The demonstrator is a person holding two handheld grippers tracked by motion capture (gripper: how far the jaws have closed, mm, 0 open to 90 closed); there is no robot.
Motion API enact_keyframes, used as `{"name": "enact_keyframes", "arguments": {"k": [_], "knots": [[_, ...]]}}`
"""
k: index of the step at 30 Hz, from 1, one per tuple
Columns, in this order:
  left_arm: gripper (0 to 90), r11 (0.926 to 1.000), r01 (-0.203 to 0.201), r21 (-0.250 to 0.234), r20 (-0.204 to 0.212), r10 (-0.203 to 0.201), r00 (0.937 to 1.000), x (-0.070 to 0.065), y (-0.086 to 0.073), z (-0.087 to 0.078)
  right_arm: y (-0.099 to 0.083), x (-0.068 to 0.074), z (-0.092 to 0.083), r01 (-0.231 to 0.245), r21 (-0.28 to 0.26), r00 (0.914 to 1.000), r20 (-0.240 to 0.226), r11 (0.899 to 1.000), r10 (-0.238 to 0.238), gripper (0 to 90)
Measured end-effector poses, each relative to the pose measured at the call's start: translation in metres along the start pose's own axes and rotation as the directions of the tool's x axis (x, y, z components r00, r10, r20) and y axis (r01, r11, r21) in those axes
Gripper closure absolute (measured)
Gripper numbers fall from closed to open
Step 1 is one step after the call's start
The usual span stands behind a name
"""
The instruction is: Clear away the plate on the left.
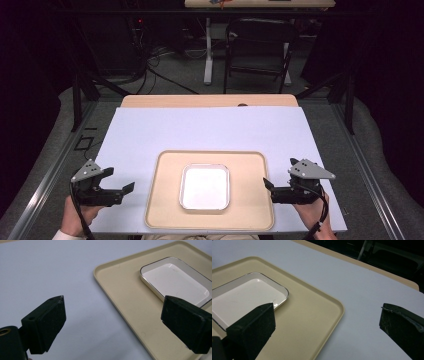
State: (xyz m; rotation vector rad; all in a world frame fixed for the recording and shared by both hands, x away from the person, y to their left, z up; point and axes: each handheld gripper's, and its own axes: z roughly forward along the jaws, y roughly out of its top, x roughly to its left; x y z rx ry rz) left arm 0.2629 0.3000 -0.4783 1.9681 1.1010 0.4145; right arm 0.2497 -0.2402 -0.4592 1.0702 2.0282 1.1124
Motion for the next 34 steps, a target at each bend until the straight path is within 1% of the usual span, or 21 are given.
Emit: {"name": "enact_keyframes", "arguments": {"k": [3,5,7,8,12,14,18,20,23,25,26,27,29,30,34], "knots": [[5.5,0.9999,0.013,-0.007,-0.007,-0.013,0.9999,0.002,-0.006,-0.004,-0.006,-0.001,-0.005,-0.013,-0.002,0.9998,0.013,1.000,0.013,0.0],[5.1,0.9998,0.017,-0.009,-0.014,-0.017,0.9998,0.003,-0.010,-0.006,-0.013,-0.003,-0.009,-0.018,0.005,0.9996,0.022,1.000,0.018,0.0],[4.9,0.9996,0.026,-0.014,-0.012,-0.026,0.9996,0.004,-0.013,-0.007,-0.017,-0.003,-0.011,-0.020,0.016,0.9993,0.031,1.000,0.020,0.0],[4.9,0.9995,0.029,-0.015,-0.014,-0.029,0.9995,0.005,-0.015,-0.008,-0.017,-0.003,-0.011,-0.020,0.016,0.9993,0.031,1.000,0.020,0.0],[4.6,0.9990,0.041,-0.021,-0.025,-0.041,0.9989,0.007,-0.021,-0.008,-0.027,-0.005,-0.015,-0.032,0.020,0.9988,0.038,0.999,0.031,0.0],[4.6,0.9983,0.055,-0.018,-0.022,-0.056,0.9982,0.008,-0.026,-0.008,-0.033,-0.006,-0.016,-0.040,0.028,0.9982,0.047,0.999,0.038,0.0],[4.3,0.9982,0.060,-0.007,-0.029,-0.060,0.9978,0.009,-0.031,-0.006,-0.041,-0.008,-0.019,-0.060,0.043,0.9973,0.046,0.997,0.058,0.0],[4.3,0.9981,0.062,-0.003,-0.033,-0.062,0.9975,0.010,-0.033,-0.006,-0.044,-0.008,-0.019,-0.062,0.051,0.9971,0.049,0.997,0.059,0.0],[4.3,0.9978,0.065,-0.008,-0.034,-0.066,0.9973,0.011,-0.036,-0.004,-0.048,-0.007,-0.018,-0.070,0.062,0.9968,0.043,0.996,0.067,0.0],[4.4,0.9967,0.081,0.000,-0.034,-0.081,0.9961,0.011,-0.040,-0.002,-0.051,-0.007,-0.017,-0.067,0.075,0.9972,0.036,0.995,0.065,0.0],[4.4,0.9962,0.087,0.004,-0.027,-0.087,0.9959,0.011,-0.042,-0.001,-0.051,-0.006,-0.016,-0.065,0.077,0.9973,0.039,0.995,0.062,0.0],[4.3,0.9965,0.083,0.011,-0.018,-0.083,0.9964,0.011,-0.043,0.000,-0.051,-0.006,-0.016,-0.061,0.077,0.9976,0.039,0.995,0.058,0.0],[4.2,0.9973,0.072,0.008,-0.027,-0.072,0.9970,0.010,-0.043,0.001,-0.052,-0.005,-0.016,-0.059,0.080,0.9977,0.038,0.995,0.056,0.0],[4.3,0.9977,0.068,0.005,-0.022,-0.068,0.9974,0.010,-0.043,0.001,-0.052,-0.005,-0.016,-0.059,0.078,0.9976,0.042,0.995,0.056,0.0],[4.4,0.9978,0.066,0.005,-0.019,-0.066,0.9976,0.010,-0.043,0.002,-0.052,-0.006,-0.017,-0.065,0.073,0.9970,0.046,0.995,0.062,0.1]]}}
